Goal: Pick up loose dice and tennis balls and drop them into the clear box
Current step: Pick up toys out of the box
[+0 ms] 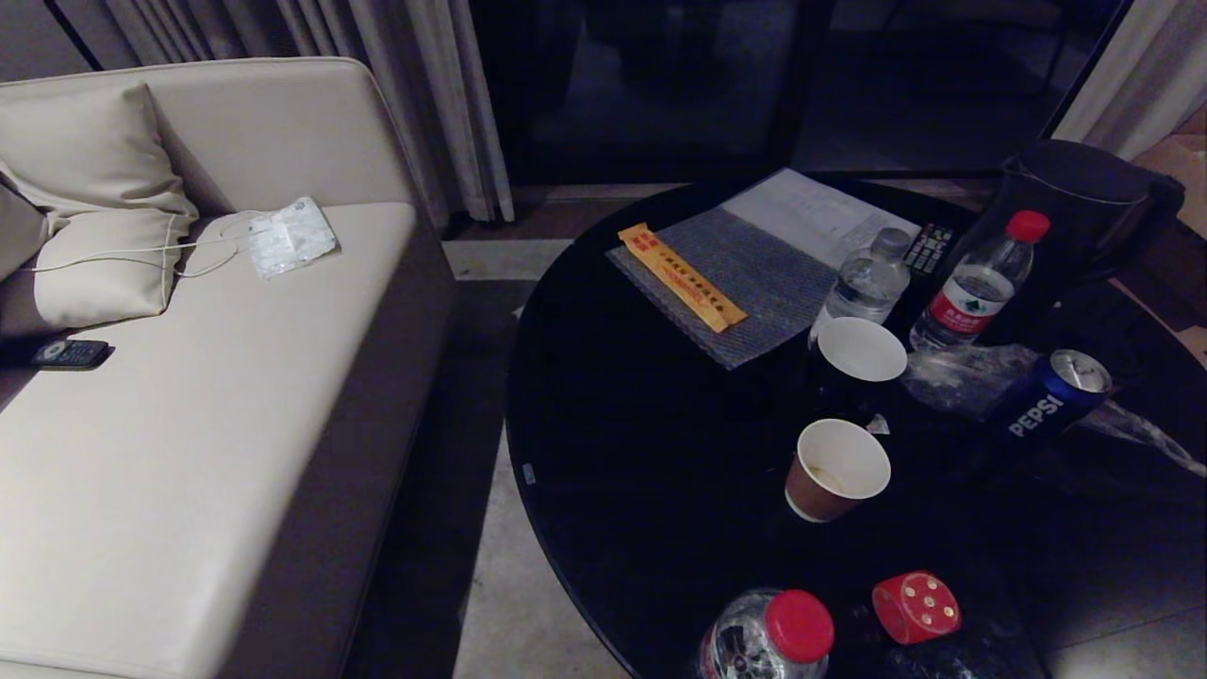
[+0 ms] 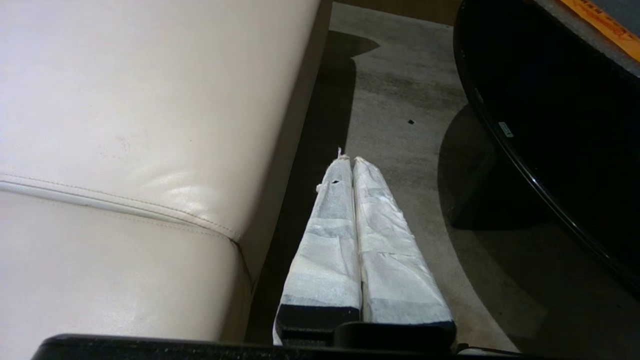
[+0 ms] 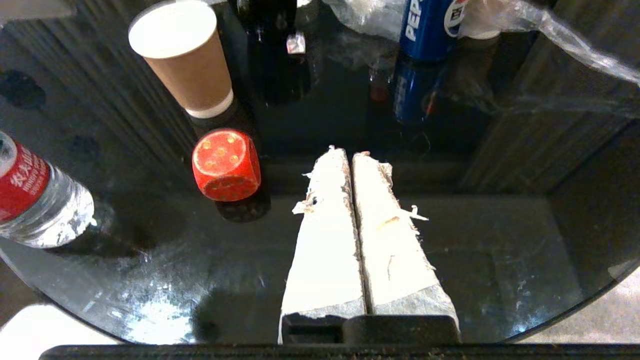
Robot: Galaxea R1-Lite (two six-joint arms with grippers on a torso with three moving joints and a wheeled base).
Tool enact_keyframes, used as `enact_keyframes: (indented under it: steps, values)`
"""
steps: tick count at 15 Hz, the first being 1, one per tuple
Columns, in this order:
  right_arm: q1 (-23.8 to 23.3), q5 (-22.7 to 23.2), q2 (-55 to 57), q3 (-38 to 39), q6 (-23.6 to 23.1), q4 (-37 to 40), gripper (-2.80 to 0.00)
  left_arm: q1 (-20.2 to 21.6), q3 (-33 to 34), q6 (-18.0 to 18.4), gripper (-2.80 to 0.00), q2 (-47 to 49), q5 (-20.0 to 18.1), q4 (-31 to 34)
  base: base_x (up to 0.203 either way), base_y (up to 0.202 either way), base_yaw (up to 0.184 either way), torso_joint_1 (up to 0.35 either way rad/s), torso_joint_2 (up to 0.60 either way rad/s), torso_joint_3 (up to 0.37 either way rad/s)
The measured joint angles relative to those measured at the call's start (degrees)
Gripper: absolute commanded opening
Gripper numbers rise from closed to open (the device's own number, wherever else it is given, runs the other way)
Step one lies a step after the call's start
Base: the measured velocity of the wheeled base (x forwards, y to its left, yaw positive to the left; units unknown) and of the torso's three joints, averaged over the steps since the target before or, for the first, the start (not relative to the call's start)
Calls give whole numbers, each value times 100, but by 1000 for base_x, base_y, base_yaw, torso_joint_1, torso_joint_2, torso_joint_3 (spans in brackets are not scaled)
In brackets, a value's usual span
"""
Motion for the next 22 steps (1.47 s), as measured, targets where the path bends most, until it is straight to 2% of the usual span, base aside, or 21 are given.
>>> enact_keyframes:
  steps: [3,7,11,14,15,16,22]
  values:
    - [-11,20,347,-785,2,761,-280,0,0,5,-280,0,-1,-5,0,0,0,0,0,0]
    - [-2,293,1934,-1929,16,1643,-280,0,0,5,-280,0,-2,-5,0,0,0,0,0,0]
    - [51,569,4182,-2672,124,1657,-280,0,0,2,-280,0,-1,-5,0,0,0,0,0,0]
    - [280,632,5840,-3033,331,1038,-280,0,0,3,-280,0,0,-6,0,0,0,0,0,0]
    - [372,662,6284,-3166,372,786,-90,0,0,2,-280,0,-1,-5,0,0,0,0,0,0]
    - [518,700,6683,-3288,403,578,0,0,0,3,-280,0,-1,-2,0,0,0,0,0,0]
    - [1147,707,8068,-3493,416,490,0,0,0,5,-280,0,1,-2,0,0,0,0,0,0]
